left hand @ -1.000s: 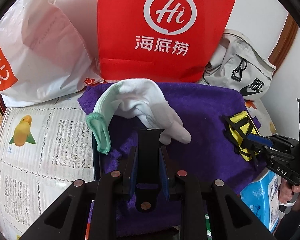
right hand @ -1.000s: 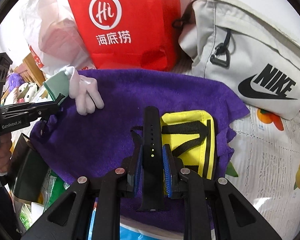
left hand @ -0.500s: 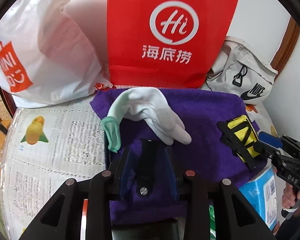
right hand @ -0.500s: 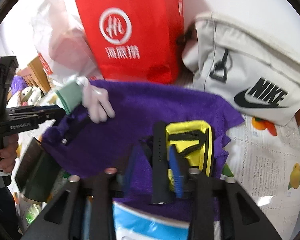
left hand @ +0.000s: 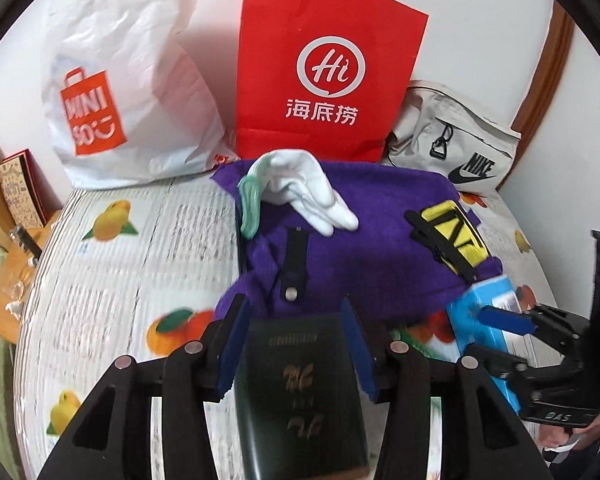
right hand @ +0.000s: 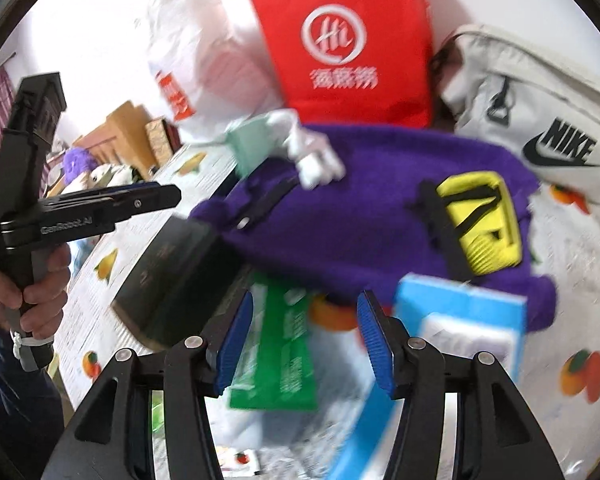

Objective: Organize soft objects
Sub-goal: 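Grasp the green snack packet with the right tool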

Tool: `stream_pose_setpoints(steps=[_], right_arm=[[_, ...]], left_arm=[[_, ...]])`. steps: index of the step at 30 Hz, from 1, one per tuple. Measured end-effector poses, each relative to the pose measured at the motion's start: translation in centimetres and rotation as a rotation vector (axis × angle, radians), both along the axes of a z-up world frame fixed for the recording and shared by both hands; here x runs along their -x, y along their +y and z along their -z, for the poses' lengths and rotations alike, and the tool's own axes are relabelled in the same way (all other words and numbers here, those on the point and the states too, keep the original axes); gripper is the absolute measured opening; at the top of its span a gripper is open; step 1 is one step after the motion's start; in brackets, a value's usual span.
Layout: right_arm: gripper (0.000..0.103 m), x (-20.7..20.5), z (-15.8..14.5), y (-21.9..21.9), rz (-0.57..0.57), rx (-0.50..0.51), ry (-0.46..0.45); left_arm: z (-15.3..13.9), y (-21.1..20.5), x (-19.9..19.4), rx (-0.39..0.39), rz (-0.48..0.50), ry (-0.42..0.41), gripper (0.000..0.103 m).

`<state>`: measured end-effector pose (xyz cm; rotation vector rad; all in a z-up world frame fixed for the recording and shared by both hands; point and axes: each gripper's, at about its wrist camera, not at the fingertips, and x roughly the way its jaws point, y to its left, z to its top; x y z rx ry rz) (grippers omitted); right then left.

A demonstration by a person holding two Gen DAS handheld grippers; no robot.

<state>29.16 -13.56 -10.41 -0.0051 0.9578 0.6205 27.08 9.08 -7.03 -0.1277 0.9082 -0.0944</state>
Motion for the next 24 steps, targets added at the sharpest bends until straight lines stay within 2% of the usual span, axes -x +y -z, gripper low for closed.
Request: stream_pose_setpoints(steps=[2, 7, 10, 13, 16, 17, 18, 20, 24], right_arm=[[0.060, 0.4, 0.6, 1.0, -0.016, 0.018, 0.020], [0.062, 0.1, 1.9, 2.7, -0.011, 0.074, 0.078], [0.062, -0.5, 2.7, 3.6, -0.013, 0.126, 0.111], [0.062, -1.1, 3.6, 4.4, -0.011, 0.180, 0.135], [0.062, -1.3, 4.2, 5.6, -0.025, 0.248, 0.113], [0.052, -1.3, 4.2, 5.9, -0.030, 0.258, 0.102], [0.034, -1.3, 4.3, 6.0, -0.039, 0.254, 0.100], [0.033, -1.3, 4.5, 6.0, -0.060, 0.233, 0.132], [0.030, -0.3, 3.7, 5.4, -0.049, 0.212, 0.089]], left_arm=[[0.3, 0.3, 0.9, 0.006, -0.007, -0.002, 0.055], [1.3, 1.5, 2.6, 0.064, -0.010, 0.014, 0.055], [1.7, 1.8, 3.1, 0.052, -0.012, 0.011, 0.055], [2.2, 2.4, 3.2, 0.072, -0.011, 0.020, 0.055], [2.4, 2.7, 3.3, 0.072, -0.013, 0.024, 0.055], [2.4, 2.7, 3.4, 0.070, -0.011, 0.025, 0.055], [2.3, 2.7, 3.5, 0.069, -0.008, 0.023, 0.055], [2.0, 2.7, 3.9, 0.060, -0.002, 0.014, 0.055], [1.4, 2.6, 4.9, 0.047, -0.003, 0.003, 0.055]])
